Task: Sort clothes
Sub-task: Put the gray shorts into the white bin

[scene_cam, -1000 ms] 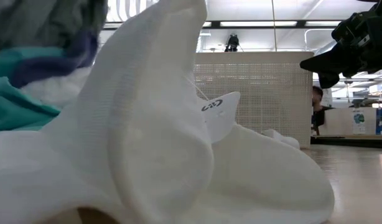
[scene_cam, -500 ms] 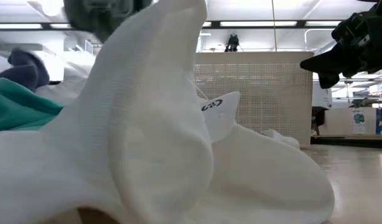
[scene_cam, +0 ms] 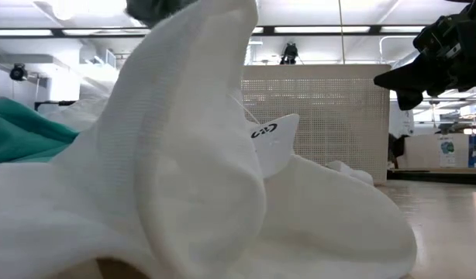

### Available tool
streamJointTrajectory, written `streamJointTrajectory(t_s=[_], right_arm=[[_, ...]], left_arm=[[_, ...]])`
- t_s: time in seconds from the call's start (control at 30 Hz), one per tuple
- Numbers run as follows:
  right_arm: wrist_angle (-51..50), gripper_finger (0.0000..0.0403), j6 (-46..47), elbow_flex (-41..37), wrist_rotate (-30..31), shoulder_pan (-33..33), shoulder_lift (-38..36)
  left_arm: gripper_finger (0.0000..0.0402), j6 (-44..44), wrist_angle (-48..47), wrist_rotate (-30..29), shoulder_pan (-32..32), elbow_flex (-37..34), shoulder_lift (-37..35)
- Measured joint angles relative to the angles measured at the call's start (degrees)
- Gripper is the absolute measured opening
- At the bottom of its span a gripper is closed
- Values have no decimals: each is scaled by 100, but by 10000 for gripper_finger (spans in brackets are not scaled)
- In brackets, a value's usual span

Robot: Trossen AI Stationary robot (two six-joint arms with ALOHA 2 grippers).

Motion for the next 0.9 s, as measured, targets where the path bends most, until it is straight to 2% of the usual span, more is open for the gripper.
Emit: streamJointTrajectory(t_s=[0.17,0.3,0.5,0.63,0.77,0.9], right_arm=[[1,0,0,0,2,0,0],[1,0,0,2,2,0,0],[0,0,0,0,0,0,0],[2,0,-1,0,1,0,-1],[2,0,0,0,2,0,0],[2,0,-2,2,2,1,-2]], left_arm=[[30,1398,1322,1081,883,0,2],[30,1941,1878,1866,1682,0,4],[30,2171,2187,2857,2983,-4,46],[30,2184,2478,3847,3754,-7,286],[30,2226,2874,4637,4280,-9,730],[30,2182,3220,5071,4648,-10,1289]])
